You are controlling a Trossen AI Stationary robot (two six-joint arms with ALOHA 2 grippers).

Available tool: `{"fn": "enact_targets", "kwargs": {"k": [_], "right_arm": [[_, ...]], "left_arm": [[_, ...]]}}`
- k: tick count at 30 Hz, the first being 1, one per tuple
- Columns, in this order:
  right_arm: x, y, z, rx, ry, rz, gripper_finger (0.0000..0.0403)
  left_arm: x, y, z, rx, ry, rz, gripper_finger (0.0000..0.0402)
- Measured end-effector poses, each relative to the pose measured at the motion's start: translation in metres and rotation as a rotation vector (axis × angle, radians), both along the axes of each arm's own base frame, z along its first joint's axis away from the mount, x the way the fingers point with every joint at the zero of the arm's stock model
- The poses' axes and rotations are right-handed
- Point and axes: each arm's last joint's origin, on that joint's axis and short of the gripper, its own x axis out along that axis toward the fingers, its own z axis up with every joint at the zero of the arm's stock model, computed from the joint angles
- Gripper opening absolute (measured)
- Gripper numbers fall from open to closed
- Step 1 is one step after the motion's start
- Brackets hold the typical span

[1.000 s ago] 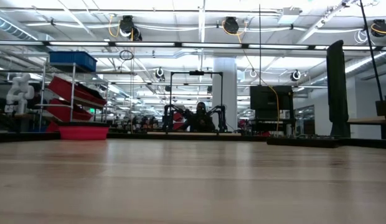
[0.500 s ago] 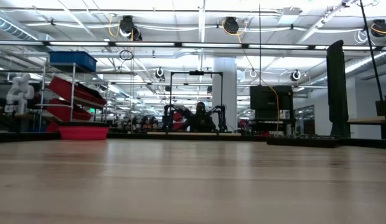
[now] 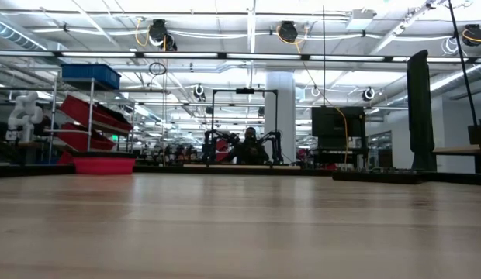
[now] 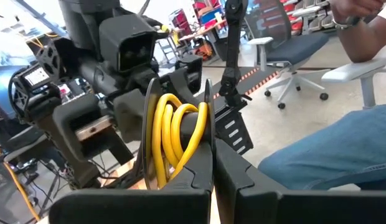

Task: Coil cords
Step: Coil the yellow cable wire onto the spool

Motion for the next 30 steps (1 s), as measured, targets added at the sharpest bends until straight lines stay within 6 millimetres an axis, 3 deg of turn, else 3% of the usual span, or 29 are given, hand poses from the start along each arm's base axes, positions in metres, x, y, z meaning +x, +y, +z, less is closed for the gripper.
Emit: {"fn": "enact_targets", "kwargs": {"k": [6, 13, 30], "right_arm": [[0.009, -0.004, -0.022, -0.002, 0.05, 0.027, 0.013], [0.012, -0.007, -0.018, 0.023, 0.027, 0.039, 0.013], [0.031, -0.015, -0.036, 0.033, 0.044, 0.053, 0.013]], "left_arm": [[0.0, 0.0, 0.0, 0.0, -0.002, 0.003, 0.0], [0.0, 0.0, 0.0, 0.001, -0.003, 0.004, 0.0], [0.0, 0.0, 0.001, 0.001, -0.005, 0.006, 0.0002]]}}
